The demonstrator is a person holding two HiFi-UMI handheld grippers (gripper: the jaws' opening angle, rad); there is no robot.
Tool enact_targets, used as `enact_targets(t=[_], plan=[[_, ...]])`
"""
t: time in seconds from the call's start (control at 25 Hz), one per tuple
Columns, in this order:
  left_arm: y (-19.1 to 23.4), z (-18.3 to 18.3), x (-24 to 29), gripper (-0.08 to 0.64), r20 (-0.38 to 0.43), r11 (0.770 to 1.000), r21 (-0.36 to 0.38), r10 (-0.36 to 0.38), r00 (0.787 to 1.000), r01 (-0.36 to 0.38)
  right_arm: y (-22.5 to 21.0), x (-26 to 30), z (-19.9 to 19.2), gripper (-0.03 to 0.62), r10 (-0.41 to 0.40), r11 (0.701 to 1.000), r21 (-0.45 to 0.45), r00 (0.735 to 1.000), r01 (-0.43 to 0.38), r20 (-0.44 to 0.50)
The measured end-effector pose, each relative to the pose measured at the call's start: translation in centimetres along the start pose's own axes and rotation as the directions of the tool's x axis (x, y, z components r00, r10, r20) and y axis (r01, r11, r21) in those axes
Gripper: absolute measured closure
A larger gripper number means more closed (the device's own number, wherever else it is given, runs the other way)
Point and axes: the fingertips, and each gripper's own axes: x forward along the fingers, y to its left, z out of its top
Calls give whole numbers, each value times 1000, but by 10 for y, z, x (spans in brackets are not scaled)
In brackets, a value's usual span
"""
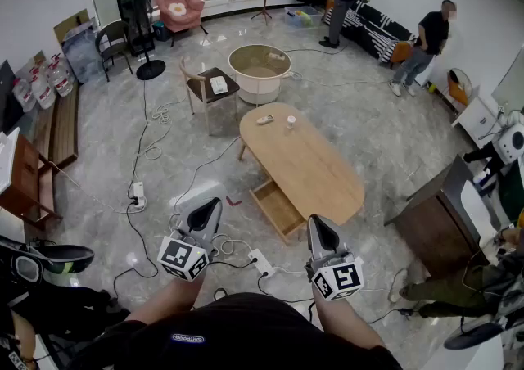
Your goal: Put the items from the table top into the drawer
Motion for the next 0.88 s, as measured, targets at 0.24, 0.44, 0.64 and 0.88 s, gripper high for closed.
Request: enact_targets(t=[0.24, 0.44, 0.64, 0.88], plan=[[1, 0, 9, 560, 3, 1000, -2, -1, 1000, 1, -6, 0, 6, 561, -2, 1000, 25, 999, 1, 46], [-1, -5, 12, 560, -5, 1000, -8, 9, 1000, -9, -12, -2, -1, 562, -4, 999, 37, 999, 3, 33], [-1, -8, 10, 560, 1, 999, -6, 37, 999, -37, -17, -3, -1, 563, 2, 999, 43, 999, -3, 46], [-10, -4, 9, 560, 15, 998, 1, 62, 998, -62, -23, -8, 0, 534, 21, 998, 57, 998, -24, 55]])
